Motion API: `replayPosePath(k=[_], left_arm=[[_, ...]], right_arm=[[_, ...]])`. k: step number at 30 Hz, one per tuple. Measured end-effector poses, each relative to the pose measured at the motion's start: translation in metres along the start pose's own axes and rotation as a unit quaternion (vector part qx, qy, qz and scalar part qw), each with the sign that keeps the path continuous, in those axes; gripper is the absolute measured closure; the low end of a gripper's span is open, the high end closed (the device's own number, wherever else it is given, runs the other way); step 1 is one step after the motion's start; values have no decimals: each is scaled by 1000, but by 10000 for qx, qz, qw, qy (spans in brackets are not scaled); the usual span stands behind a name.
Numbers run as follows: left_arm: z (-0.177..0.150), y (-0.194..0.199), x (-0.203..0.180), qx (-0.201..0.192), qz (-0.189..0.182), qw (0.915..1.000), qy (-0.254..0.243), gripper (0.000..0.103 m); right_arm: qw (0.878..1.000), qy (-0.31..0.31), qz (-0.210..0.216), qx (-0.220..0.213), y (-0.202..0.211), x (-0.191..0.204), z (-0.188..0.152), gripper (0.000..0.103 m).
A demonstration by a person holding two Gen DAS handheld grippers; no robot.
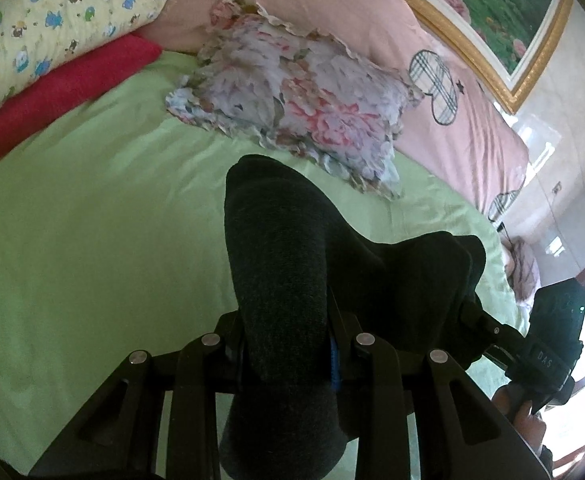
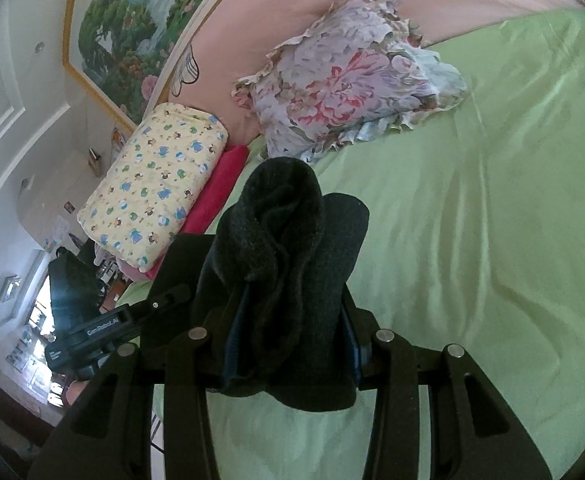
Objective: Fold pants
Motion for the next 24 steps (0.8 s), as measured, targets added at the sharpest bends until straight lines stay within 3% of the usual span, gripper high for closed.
replayPosePath(k=[12, 19, 20, 23, 24], left_arm=[[36, -36, 31, -104, 304, 9995, -14, 74], [30, -57, 52, 84, 569, 9983, -64, 72], [28, -58, 54, 87, 584, 9982, -99, 69], [24, -60, 61, 82, 730, 9972, -143, 45], [23, -60, 65, 57, 867, 9961, -172, 42]], right_arm=[[9998, 159, -114, 56, -55, 2, 36, 60], [9988, 262, -396, 133, -84, -12, 40, 55], [9985, 256, -461, 168, -89, -17, 38, 54], [9969, 370, -688, 11, -92, -31, 37, 50], [9962, 412, -763, -41, -92, -35, 37, 50]])
Point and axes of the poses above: each gripper's, at about its wrist camera, not at the fingertips, and y roughly against the way its jaws point, x to its left, z to its top, the point moved 10 cm from there along -y, roughly the way its jaws point, and after that the axes turned 13 degrees about -z, right-handed, at the moved point
